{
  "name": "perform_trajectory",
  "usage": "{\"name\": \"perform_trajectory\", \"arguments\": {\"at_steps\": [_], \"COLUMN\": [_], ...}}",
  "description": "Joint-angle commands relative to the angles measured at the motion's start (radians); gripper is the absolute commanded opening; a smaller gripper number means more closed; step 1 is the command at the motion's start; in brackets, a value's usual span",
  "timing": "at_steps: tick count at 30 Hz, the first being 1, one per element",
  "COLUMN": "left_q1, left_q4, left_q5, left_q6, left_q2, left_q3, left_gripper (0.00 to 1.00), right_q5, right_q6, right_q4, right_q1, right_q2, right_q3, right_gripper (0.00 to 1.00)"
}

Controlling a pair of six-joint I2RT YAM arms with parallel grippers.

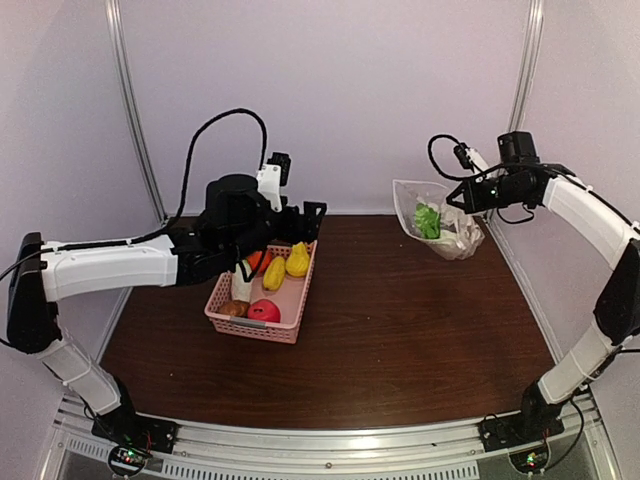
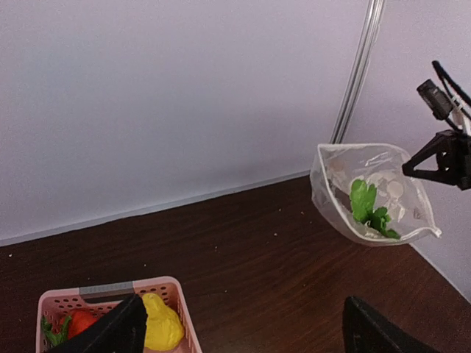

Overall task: Place the food in the zip-top bag and seal the zipper
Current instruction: Pick up the fake fruit from the bin.

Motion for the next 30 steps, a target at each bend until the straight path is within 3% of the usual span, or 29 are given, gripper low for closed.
{"name": "perform_trajectory", "arguments": {"at_steps": [1,10,19,22,30], "left_q1": [0.027,0.07,0.169,0.196,0.202], "left_q4": [-0.251,-0.617,-0.815,-0.862,-1.104], "left_q5": [0.067,0.2,0.25,0.309,0.364], "left_q6": [0.005,0.001,0.017,0.019,0.028], "left_q2": [0.013,0.092,0.154,0.183,0.199], "left_q3": [0.028,0.173,0.196,0.213,0.243], "left_gripper": [0.94,0.8,0.81,0.75,0.81], "right_q5": [0.014,-0.003,-0.161,-0.255,-0.256], "right_q6": [0.058,0.026,0.025,0.028,0.035], "right_q4": [0.108,0.172,0.326,0.364,0.416], "right_q1": [-0.032,-0.018,-0.018,-0.017,-0.017], "right_q2": [-0.076,-0.067,-0.103,-0.113,-0.157], "right_q3": [-0.071,-0.222,-0.415,-0.456,-0.506], "right_gripper": [0.0,0.0,0.0,0.0,0.0]}}
